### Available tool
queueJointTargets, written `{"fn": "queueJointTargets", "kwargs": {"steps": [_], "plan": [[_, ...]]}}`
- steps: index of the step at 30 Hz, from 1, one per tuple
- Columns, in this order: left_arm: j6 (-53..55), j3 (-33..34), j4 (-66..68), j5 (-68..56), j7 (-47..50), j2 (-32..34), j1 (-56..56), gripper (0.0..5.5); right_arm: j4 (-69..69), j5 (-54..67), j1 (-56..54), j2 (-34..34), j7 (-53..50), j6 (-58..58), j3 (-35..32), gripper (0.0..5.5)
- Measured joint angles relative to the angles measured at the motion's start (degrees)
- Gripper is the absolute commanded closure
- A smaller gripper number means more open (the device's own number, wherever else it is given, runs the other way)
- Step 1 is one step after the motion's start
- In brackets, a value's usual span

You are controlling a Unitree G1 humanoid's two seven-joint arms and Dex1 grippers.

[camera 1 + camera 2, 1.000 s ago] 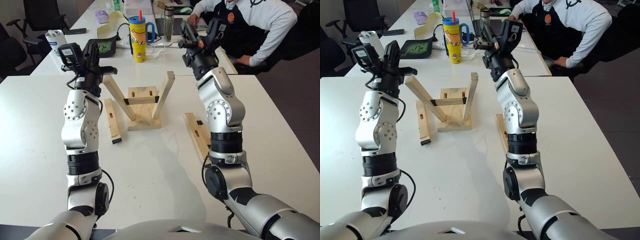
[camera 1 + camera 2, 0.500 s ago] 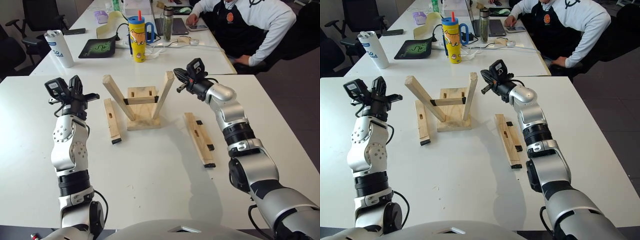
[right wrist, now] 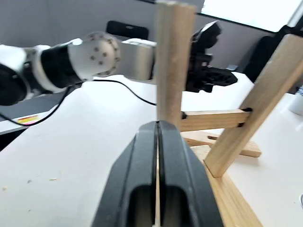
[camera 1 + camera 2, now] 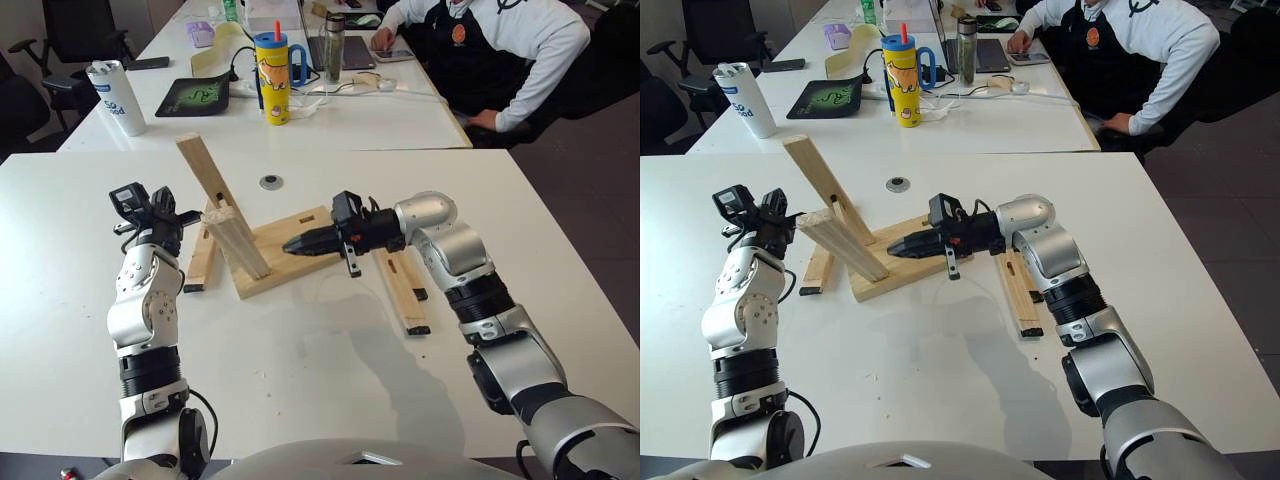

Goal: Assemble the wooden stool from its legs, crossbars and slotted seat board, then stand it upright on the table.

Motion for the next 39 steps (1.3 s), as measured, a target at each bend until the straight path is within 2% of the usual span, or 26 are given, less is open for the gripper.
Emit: {"fn": "queueJointTargets", "kwargs": {"steps": [4, 6, 11, 15, 22, 25, 30, 35, 39], "plan": [[0.59, -0.3, 0.03, 0.17, -0.36, 0.57, 0.31, 5.48, 14.49, -11.9, -4.83, 0.67, -19.62, -3.71, -0.35, 5.5], [2.67, -1.96, -0.01, 0.73, -2.58, 2.62, 1.7, 5.48, 23.18, -19.58, -7.75, -0.16, -27.71, -4.09, 1.53, 5.5], [10.55, -9.04, -2.87, 4.38, -8.75, 9.72, 5.0, 5.48, 27.82, -27.35, -7.48, -0.86, -27.35, -7.4, 7.72, 5.5], [13.52, -16.06, -10.08, 9.03, -19.33, 22.18, 11.62, 5.48, 29.57, -32.23, -6.07, -0.98, -26.18, -13.95, 12.03, 5.5], [16.99, -17.19, -24.85, 1.42, -40.39, 35.37, 17.73, 5.48, 31.09, -36.24, -6.22, -0.77, -28.62, -18.62, 13.64, 5.5], [15.32, -19.99, -27.58, 0.44, -47.86, 40.01, 22.66, 5.48, 30.54, -36.5, -6.14, -0.88, -27.98, -18.0, 13.27, 5.5], [12.23, -25.7, -24.26, 3.16, -49.42, 39.64, 22.39, 5.48, 29.89, -36.76, -5.81, -0.89, -27.6, -17.28, 12.96, 5.5], [6.29, -32.76, -12.05, 12.05, -43.17, 32.51, 14.84, 5.48, 30.25, -37.38, -6.16, -0.94, -26.9, -17.44, 13.32, 5.5], [0.52, -34.03, 0.64, 17.67, -39.11, 29.51, 9.39, 5.48, 24.89, -36.46, -5.48, -4.01, -17.43, -17.25, 14.31, 5.5]]}}
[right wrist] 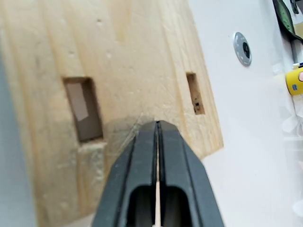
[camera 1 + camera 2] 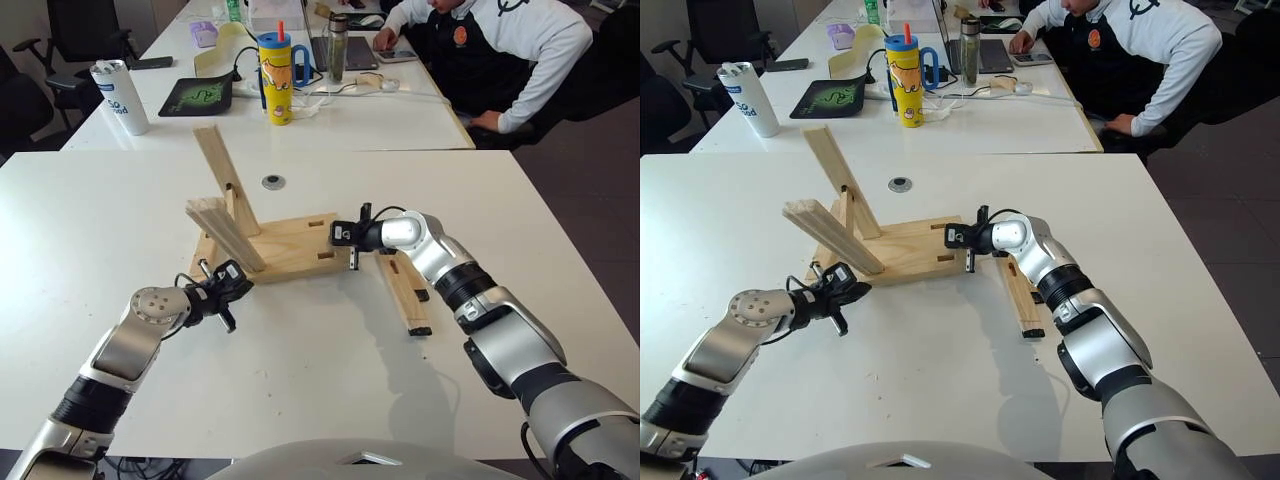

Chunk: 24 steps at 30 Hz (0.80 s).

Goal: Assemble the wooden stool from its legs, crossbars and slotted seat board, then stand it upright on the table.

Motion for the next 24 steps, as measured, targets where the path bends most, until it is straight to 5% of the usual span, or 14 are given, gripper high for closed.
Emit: {"fn": "queueJointTargets", "kwargs": {"steps": [6, 14, 24], "plan": [[-4.26, 0.0, 8.57, 3.5, 3.39, -4.19, -4.85, 5.48, -22.06, 12.97, 9.71, -3.21, 18.48, 13.11, -0.7, 5.5], [-6.29, -0.34, 10.57, 5.4, 4.69, -8.59, -5.9, 5.48, -10.09, 16.39, -3.24, 2.15, -3.74, 22.47, -15.08, 5.5], [-4.91, -1.03, 10.14, 6.56, 5.16, -12.4, -6.87, 5.48, -15.31, 6.63, 9.86, -6.56, 5.61, 15.68, -2.01, 5.5]]}}
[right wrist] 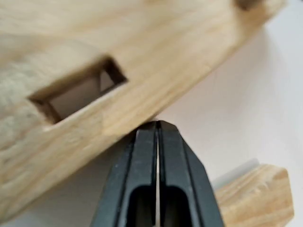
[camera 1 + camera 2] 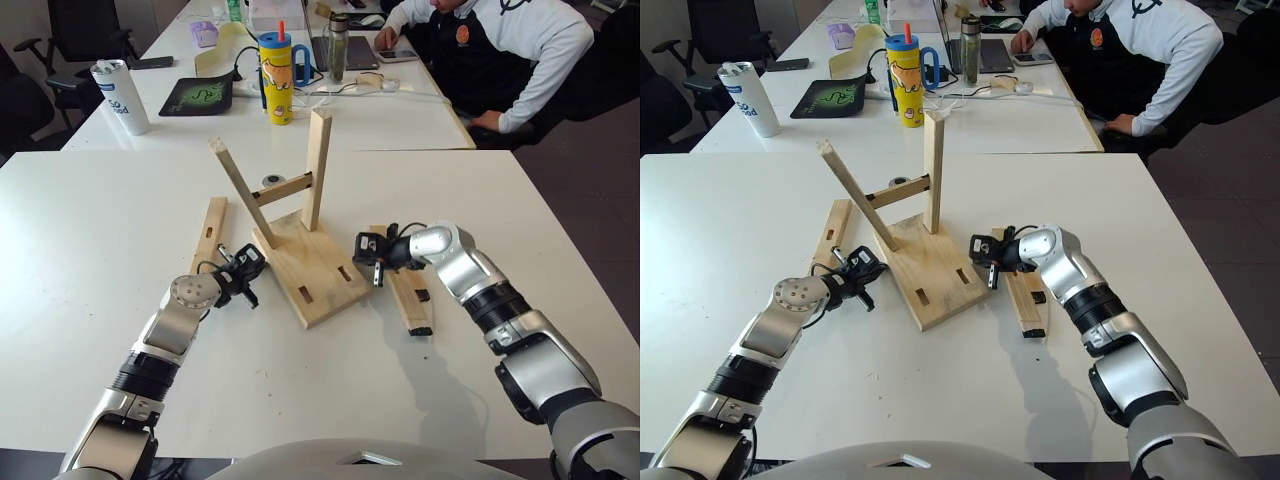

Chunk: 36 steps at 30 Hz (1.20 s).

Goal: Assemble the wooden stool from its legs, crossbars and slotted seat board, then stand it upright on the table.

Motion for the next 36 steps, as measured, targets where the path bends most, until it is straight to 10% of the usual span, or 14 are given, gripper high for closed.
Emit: {"fn": "queueJointTargets", "kwargs": {"steps": [13, 22, 30, 36], "plan": [[-2.16, 0.1, 3.64, 1.1, 1.1, -4.32, -7.27, 5.48, -1.72, 0.77, 2.67, 3.8, -9.65, 5.01, -4.38, 5.5], [-6.79, 16.77, -13.31, -7.59, 12.73, -9.25, 1.89, 5.48, -20.13, 15.42, 5.14, 3.68, -18.17, 11.73, -26.14, 5.5], [-11.94, 23.57, -24.66, -14.01, 26.27, -25.66, 26.86, 5.5, -31.47, 22.56, 33.36, 6.24, -25.51, 21.66, -36.53, 4.29], [-13.72, 22.9, -25.16, -12.98, 26.98, -25.95, 31.25, 5.5, -34.47, 23.75, 40.54, 6.01, -25.82, 19.43, -36.3, 3.23]]}}
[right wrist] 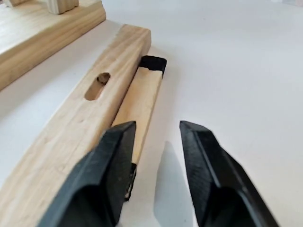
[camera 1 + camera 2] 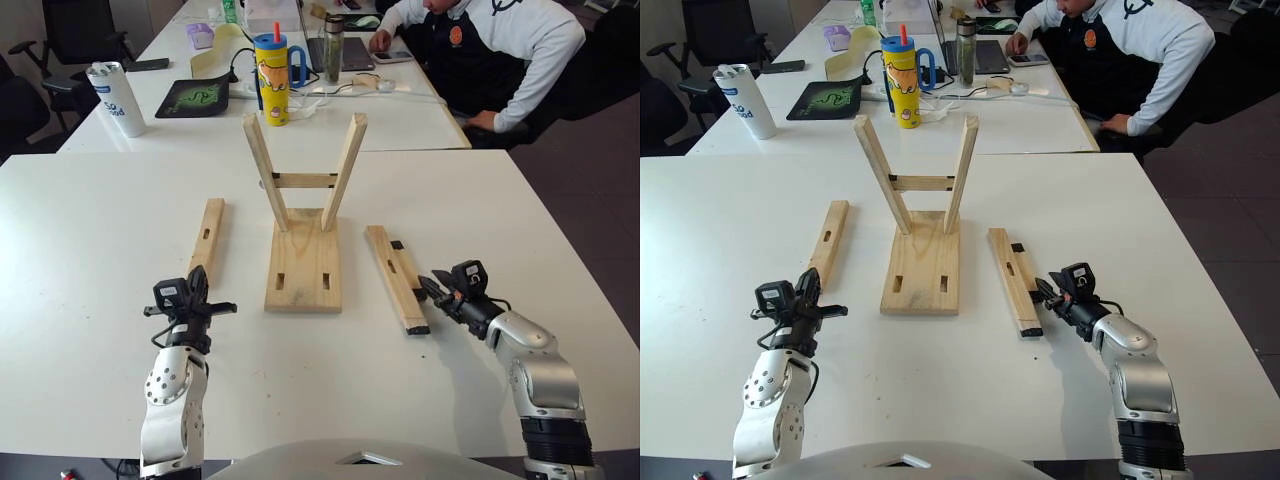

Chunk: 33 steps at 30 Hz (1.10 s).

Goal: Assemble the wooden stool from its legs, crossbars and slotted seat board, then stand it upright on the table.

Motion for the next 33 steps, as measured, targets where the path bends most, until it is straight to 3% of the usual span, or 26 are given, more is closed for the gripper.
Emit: {"fn": "queueJointTargets", "kwargs": {"steps": [9, 16, 23, 33], "plan": [[-0.06, 0.23, 0.05, -1.7, 0.83, -0.71, -1.05, 5.5, -1.34, 3.15, -0.88, -3.28, 1.28, 10.87, 2.13, 1.86], [-0.34, 0.1, 0.04, -1.68, 1.26, -0.87, -1.06, 5.5, -0.61, 4.76, -1.16, -4.96, 1.94, 10.47, 3.32, 1.8], [-0.37, -0.6, 0.01, -1.59, 1.42, -0.87, -1.0, 5.5, 1.73, -0.11, -1.64, -5.4, -0.15, 2.14, 7.14, 1.8], [-0.35, -0.63, 0.01, -1.6, 1.46, -0.56, -1.11, 5.5, 3.62, 1.59, -2.08, -3.44, -2.54, 1.7, 6.17, 3.32]]}}
